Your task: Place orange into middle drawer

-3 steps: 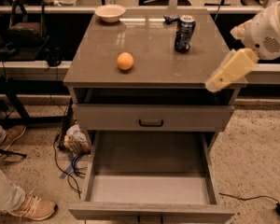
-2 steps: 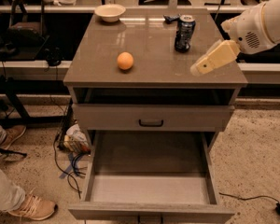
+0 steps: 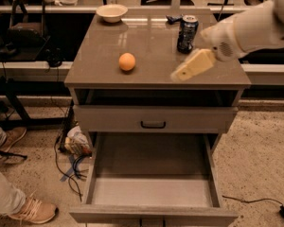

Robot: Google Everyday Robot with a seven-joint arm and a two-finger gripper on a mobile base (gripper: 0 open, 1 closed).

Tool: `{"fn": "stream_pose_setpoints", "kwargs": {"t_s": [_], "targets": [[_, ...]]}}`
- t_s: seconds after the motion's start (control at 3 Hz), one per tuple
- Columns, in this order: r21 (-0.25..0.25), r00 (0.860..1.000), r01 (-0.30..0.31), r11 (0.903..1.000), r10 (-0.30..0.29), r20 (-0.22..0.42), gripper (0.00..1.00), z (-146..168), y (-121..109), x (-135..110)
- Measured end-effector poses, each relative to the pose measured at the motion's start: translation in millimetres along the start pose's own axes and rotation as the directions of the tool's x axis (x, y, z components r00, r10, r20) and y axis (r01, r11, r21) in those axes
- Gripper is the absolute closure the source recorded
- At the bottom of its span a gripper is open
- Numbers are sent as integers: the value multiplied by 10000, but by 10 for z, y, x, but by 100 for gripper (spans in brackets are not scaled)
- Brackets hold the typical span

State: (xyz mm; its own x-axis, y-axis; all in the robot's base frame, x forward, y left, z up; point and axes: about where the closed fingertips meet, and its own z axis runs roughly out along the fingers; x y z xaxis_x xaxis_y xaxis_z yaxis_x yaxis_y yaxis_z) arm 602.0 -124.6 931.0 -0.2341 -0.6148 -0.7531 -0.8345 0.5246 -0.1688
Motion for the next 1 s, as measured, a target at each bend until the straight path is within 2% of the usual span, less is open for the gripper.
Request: {"fn": "stream_pose_setpoints", "kwargs": {"t_s": [0.33,0.67,1.0], "targets": [[-253,9986,134,9996,-121,523,0,422,114,-207],[-335,9924,-275,9991,313,1193,0,990,190,-422],[-293,9849,-612,9977,651,1601,0,1256,184,-532]]}}
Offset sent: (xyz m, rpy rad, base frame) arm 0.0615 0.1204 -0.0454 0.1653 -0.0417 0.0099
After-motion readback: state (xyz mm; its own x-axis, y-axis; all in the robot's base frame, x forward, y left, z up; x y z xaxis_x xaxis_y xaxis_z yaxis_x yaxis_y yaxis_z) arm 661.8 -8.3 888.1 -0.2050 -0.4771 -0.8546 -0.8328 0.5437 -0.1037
